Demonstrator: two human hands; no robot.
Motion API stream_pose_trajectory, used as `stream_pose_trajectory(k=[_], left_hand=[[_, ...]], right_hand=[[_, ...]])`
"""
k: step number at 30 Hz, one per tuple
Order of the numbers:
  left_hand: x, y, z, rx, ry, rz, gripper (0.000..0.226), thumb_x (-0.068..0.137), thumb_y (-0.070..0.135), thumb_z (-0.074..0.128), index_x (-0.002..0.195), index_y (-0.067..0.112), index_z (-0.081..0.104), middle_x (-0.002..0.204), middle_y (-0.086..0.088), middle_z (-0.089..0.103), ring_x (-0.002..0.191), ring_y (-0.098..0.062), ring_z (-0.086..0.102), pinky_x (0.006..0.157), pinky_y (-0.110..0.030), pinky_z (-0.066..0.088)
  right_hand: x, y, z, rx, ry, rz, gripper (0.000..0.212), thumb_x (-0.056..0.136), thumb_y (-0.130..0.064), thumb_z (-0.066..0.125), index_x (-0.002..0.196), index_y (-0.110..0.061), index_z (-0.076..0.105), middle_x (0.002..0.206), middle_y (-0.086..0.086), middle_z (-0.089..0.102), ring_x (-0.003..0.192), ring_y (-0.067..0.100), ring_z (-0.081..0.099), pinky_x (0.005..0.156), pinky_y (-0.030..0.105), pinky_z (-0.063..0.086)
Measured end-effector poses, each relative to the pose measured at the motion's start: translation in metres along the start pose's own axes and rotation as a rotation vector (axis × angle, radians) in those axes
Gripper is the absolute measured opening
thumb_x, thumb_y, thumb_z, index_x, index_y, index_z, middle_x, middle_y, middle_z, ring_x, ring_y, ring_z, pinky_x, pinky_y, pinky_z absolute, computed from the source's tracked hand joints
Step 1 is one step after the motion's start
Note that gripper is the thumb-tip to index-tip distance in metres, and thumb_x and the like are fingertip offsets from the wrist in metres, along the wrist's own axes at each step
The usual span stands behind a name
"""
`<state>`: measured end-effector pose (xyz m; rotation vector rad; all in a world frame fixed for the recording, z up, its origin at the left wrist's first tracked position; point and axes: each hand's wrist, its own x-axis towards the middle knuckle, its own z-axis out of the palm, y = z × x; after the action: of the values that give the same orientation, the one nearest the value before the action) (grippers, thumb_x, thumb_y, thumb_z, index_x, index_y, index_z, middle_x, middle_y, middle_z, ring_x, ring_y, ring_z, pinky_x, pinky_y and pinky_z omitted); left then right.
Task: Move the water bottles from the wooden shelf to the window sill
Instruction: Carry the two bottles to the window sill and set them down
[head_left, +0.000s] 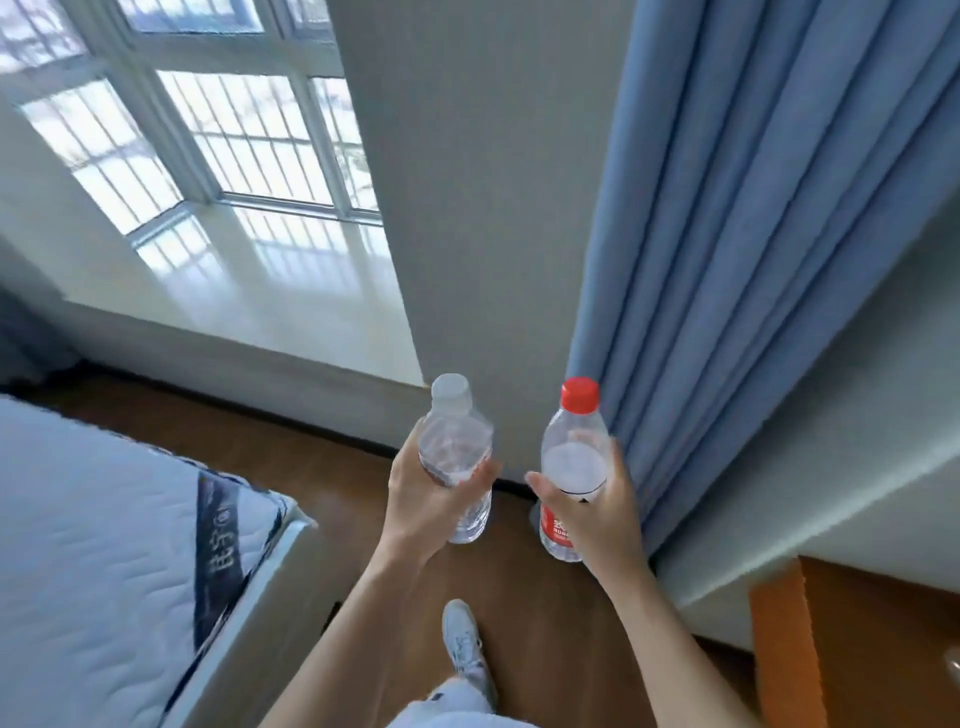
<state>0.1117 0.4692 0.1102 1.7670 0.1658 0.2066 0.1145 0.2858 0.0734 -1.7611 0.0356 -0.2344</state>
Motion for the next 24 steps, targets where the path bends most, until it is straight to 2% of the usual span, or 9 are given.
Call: stream_pose_trajectory(k=[2,7,11,13,17,19,21,24], left_hand=[[0.011,-0.009,-0.023,0.015,0.080,-0.018,0.059,0.058,0.052,0.085,0.107,0.023,0.067,0.096,0.002,0.073,0.093,-0.016,0.071,0.087,-0.047,0.058],[0.054,-0.030,-0.073,0.036,0.238,-0.053,0.060,0.055,0.051,0.085,0.106,0.026,0.065,0.095,0.004,0.073,0.092,-0.017,0.070,0.087,-0.047,0.057],[0.110,-0.047,-0.112,0.043,0.320,-0.075,0.079,0.050,0.066,0.085,0.114,0.025,0.063,0.101,0.002,0.073,0.099,-0.021,0.070,0.090,-0.049,0.056],[0.143,-0.052,-0.131,0.048,0.354,-0.083,0.080,0.049,0.065,0.086,0.114,0.025,0.062,0.102,0.002,0.073,0.099,-0.020,0.069,0.090,-0.048,0.056],[0.206,-0.061,-0.164,0.071,0.377,-0.098,0.065,0.053,0.055,0.084,0.109,0.029,0.063,0.097,0.008,0.073,0.095,-0.011,0.069,0.086,-0.033,0.057],[0.232,-0.065,-0.180,0.095,0.389,-0.094,0.059,0.055,0.051,0.085,0.106,0.030,0.063,0.095,0.010,0.073,0.092,-0.007,0.069,0.082,-0.024,0.054],[0.254,-0.071,-0.194,0.122,0.412,-0.091,0.052,0.060,0.038,0.090,0.104,0.034,0.062,0.094,0.012,0.072,0.092,-0.006,0.068,0.082,-0.020,0.053],[0.279,-0.080,-0.215,0.190,0.463,-0.094,0.052,0.064,0.029,0.091,0.102,0.040,0.057,0.093,0.018,0.069,0.091,0.001,0.066,0.080,-0.013,0.051]], right_hand=[[0.012,-0.003,0.028,-0.009,-0.081,-0.029,0.058,0.064,-0.045,0.083,0.113,-0.039,0.054,0.109,-0.029,0.060,0.105,-0.002,0.059,0.085,0.009,0.044],[0.058,-0.005,0.099,-0.022,-0.256,-0.060,0.055,0.071,-0.026,0.090,0.114,-0.029,0.054,0.104,-0.028,0.061,0.100,-0.001,0.060,0.082,0.011,0.047],[0.105,-0.010,0.163,-0.018,-0.345,-0.080,0.056,0.069,-0.031,0.089,0.114,-0.027,0.055,0.105,-0.030,0.060,0.102,-0.003,0.059,0.081,0.007,0.045],[0.132,-0.014,0.196,-0.012,-0.380,-0.087,0.058,0.067,-0.037,0.087,0.115,-0.029,0.055,0.106,-0.030,0.060,0.103,-0.003,0.059,0.081,0.008,0.046],[0.188,-0.019,0.256,-0.014,-0.410,-0.072,0.063,0.064,-0.048,0.085,0.116,-0.032,0.054,0.108,-0.027,0.061,0.106,0.000,0.060,0.085,0.012,0.048],[0.212,-0.021,0.285,-0.010,-0.414,-0.071,0.068,0.061,-0.054,0.083,0.118,-0.031,0.054,0.111,-0.025,0.061,0.107,-0.003,0.058,0.084,0.008,0.046],[0.232,-0.023,0.313,-0.020,-0.424,-0.069,0.070,0.060,-0.053,0.082,0.120,-0.030,0.054,0.113,-0.023,0.060,0.107,-0.007,0.056,0.082,0.004,0.043],[0.254,-0.023,0.351,-0.042,-0.461,-0.069,0.071,0.060,-0.058,0.081,0.121,-0.035,0.053,0.114,-0.018,0.060,0.107,-0.002,0.057,0.080,0.011,0.046]])
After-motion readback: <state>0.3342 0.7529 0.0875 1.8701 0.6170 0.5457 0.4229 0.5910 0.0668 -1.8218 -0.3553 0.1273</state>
